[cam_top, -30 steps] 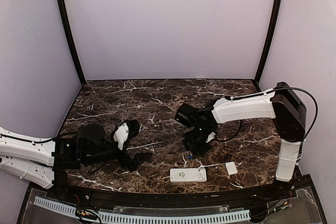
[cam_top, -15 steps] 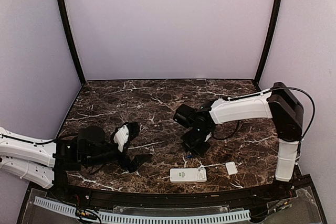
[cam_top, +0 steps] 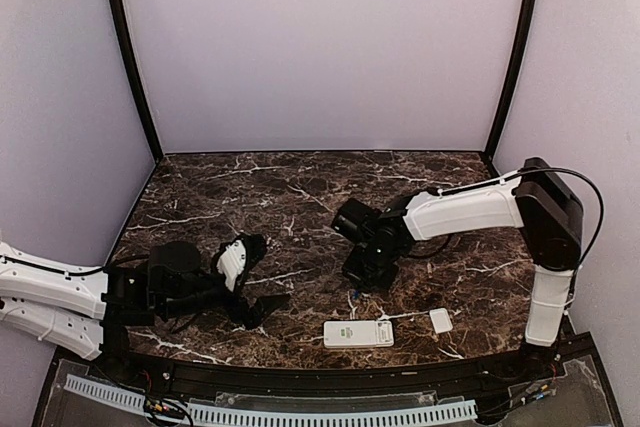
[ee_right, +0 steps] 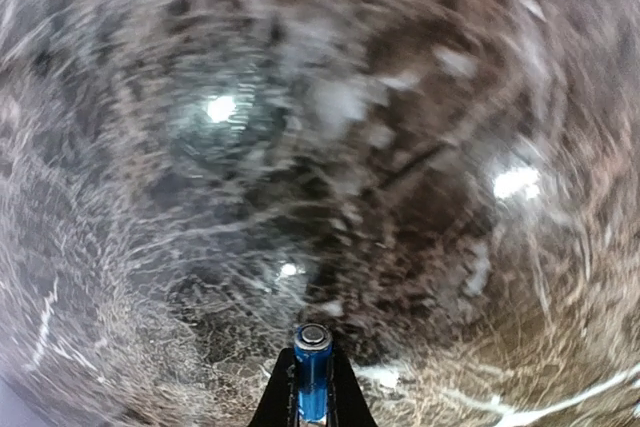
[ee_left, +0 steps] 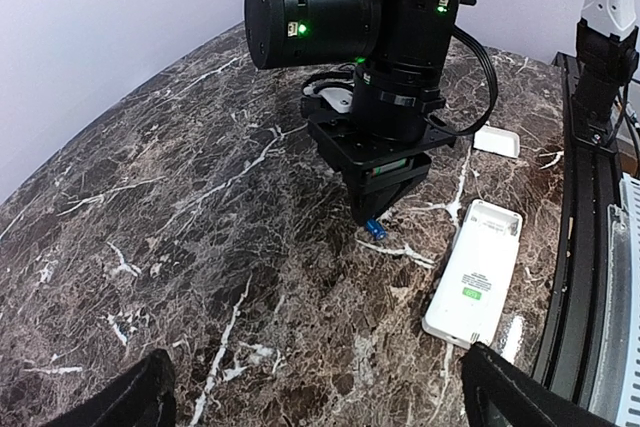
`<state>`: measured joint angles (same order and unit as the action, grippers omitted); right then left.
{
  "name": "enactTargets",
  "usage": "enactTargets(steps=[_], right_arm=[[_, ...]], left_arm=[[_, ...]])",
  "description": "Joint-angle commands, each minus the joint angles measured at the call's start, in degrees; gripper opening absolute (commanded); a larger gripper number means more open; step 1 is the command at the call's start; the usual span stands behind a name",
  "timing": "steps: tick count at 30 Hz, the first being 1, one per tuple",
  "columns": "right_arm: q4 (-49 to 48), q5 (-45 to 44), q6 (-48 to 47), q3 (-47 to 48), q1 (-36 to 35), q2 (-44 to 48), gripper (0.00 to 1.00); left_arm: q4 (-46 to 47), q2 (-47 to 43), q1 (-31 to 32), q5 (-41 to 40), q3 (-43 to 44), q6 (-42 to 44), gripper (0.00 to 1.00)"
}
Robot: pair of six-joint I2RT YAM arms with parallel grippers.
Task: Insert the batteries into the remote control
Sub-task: Adjust the battery at the center of the board.
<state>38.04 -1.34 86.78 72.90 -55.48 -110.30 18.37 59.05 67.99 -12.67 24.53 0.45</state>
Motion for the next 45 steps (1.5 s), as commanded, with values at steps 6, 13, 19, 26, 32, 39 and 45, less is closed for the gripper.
enactTargets(steps=[6, 13, 19, 26, 32, 39, 45], right_arm=[[3.49, 1.68, -43.16, 2.54, 0.82, -1.83, 0.0], [7.79, 3.38, -55.46, 2.57, 0.55, -3.98, 0.0], [7.62, 2.22, -60.5, 3.68, 0.1, -4.85, 0.1], [6.58, 1.53, -59.4, 2.11, -0.19, -5.18, 0.33], [1.44, -0.81, -56.3, -2.92, -1.36, -2.24, 0.58], [1.7, -5.58, -53.93, -4.88, -2.57, -0.27, 0.58], [1.01, -7.69, -52.65, -6.28, -5.37, -0.39, 0.48]], left_arm=[[-1.06, 1.13, -0.22, 0.91, -0.41, -1.68, 0.99], [-3.93, 9.67, -0.22, 3.83, 2.7, -0.95, 0.96], [-6.35, 22.04, 0.36, 13.33, 8.16, 4.07, 0.94], [-3.99, 28.52, 1.27, 22.09, 10.98, 9.06, 0.96], [-4.55, 34.67, 1.27, 21.1, 14.56, 12.87, 0.99], [-6.98, 41.54, 1.35, 20.29, 20.96, 13.16, 0.92], [-8.4, 43.9, 1.36, 21.63, 22.99, 13.54, 0.79]])
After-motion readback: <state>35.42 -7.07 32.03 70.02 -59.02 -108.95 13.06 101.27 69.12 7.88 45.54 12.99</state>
